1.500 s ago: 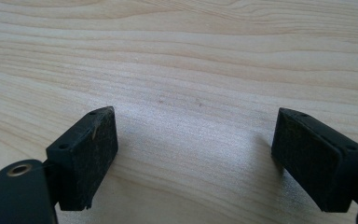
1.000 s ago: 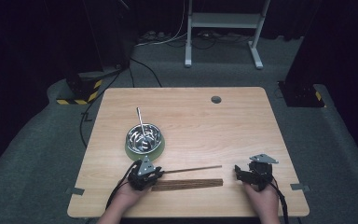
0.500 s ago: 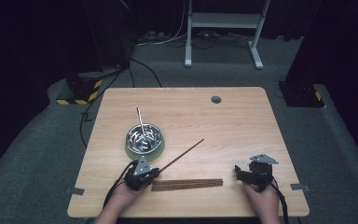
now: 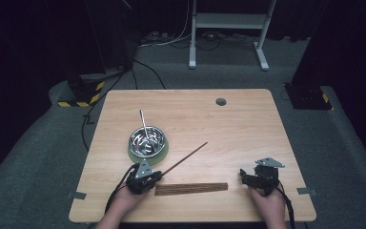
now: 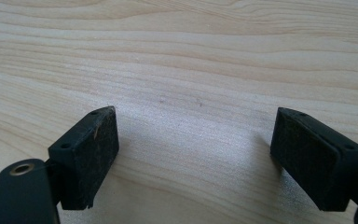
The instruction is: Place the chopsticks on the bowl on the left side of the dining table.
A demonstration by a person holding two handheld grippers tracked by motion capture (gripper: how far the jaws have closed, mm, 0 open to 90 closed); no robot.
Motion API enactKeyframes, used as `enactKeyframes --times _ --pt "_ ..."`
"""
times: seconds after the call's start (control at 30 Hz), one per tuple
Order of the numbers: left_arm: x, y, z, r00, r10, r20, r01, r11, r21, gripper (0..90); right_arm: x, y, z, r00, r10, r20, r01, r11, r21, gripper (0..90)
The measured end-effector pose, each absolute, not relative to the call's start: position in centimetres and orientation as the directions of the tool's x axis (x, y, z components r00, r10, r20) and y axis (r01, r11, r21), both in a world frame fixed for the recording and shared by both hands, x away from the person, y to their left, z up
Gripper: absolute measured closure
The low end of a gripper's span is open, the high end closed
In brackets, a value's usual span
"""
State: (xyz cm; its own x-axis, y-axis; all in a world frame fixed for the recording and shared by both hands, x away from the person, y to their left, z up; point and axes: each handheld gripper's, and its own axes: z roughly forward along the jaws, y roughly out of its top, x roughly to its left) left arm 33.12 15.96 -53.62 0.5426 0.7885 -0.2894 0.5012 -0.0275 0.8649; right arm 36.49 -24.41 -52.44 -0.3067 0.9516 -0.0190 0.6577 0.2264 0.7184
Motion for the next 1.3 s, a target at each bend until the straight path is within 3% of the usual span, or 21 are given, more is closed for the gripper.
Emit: enactKeyframes --times 0.33,0.57,1.3 --pt "32.9 16.4 -53.4 0.548 0.793 -0.267 0.475 -0.032 0.879 84.0 36.5 -24.4 -52.4 -0.307 0.952 -0.018 0.659 0.226 0.718 14.1" --pt "32.4 16.9 -52.2 0.554 0.767 -0.324 0.427 0.073 0.901 84.1 36.6 -24.4 -52.4 -0.322 0.947 -0.015 0.662 0.237 0.711 12.1" --pt "31.2 17.9 -50.0 0.624 0.720 -0.303 0.340 0.099 0.935 84.1 36.6 -24.4 -52.4 -0.338 0.941 -0.018 0.660 0.251 0.708 12.2"
